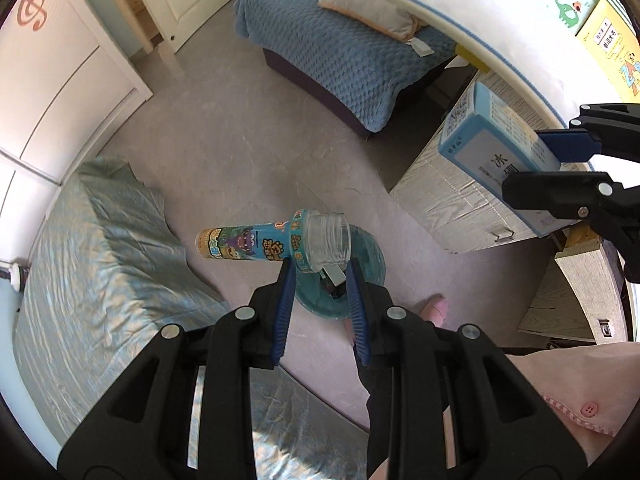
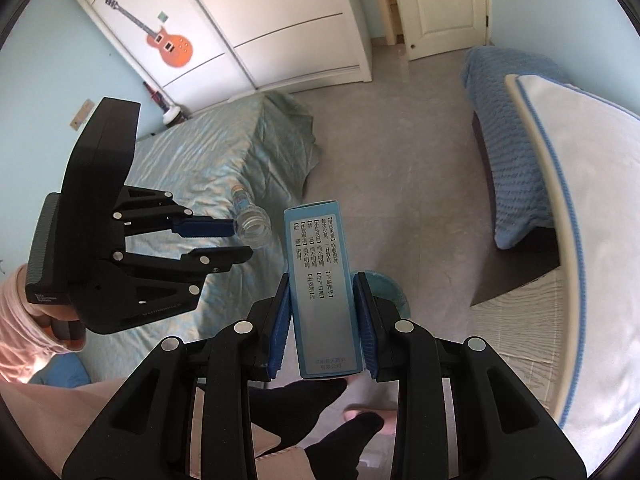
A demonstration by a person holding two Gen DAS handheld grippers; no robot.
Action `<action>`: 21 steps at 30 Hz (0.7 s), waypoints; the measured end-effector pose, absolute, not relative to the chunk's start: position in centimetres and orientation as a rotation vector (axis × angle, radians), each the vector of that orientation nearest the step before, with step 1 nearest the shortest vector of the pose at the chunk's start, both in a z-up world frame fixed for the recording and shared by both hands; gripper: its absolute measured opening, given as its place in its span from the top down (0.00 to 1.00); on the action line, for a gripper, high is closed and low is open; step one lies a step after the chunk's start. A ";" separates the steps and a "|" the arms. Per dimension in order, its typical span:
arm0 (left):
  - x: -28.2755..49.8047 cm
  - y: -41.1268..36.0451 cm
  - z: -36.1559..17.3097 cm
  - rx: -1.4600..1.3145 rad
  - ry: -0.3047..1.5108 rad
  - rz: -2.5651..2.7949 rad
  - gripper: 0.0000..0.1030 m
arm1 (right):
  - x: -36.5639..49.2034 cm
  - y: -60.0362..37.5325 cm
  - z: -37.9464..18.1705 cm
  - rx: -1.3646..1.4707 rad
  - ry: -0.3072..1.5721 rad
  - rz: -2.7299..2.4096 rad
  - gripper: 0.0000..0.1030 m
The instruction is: Collect trash
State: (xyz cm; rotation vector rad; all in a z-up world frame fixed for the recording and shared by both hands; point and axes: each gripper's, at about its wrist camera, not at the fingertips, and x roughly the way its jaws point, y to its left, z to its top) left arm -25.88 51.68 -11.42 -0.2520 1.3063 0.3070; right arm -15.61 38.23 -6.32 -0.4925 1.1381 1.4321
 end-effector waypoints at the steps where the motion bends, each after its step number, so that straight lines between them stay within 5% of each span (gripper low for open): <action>1: -26.1 51.8 -11.7 -0.258 1.311 0.306 0.76 | -15.9 38.3 -6.3 -0.494 1.140 1.432 0.69; 8: -26.7 52.1 -12.6 -0.266 1.323 0.300 0.75 | -16.5 38.9 -6.7 -0.508 1.155 1.431 0.66; 9: -26.7 52.2 -12.7 -0.262 1.321 0.302 0.75 | -16.3 38.9 -6.6 -0.504 1.158 1.423 0.53; 11: -26.8 52.2 -13.0 -0.253 1.329 0.304 0.49 | -15.7 38.7 -6.3 -0.471 1.149 1.412 0.32; 13: -26.7 52.0 -13.1 -0.227 1.332 0.310 0.38 | -15.6 38.8 -6.5 -0.457 1.153 1.400 0.32; 21: -26.4 51.8 -13.4 -0.201 1.338 0.281 0.35 | -14.4 38.4 -6.2 -0.411 1.168 1.339 0.30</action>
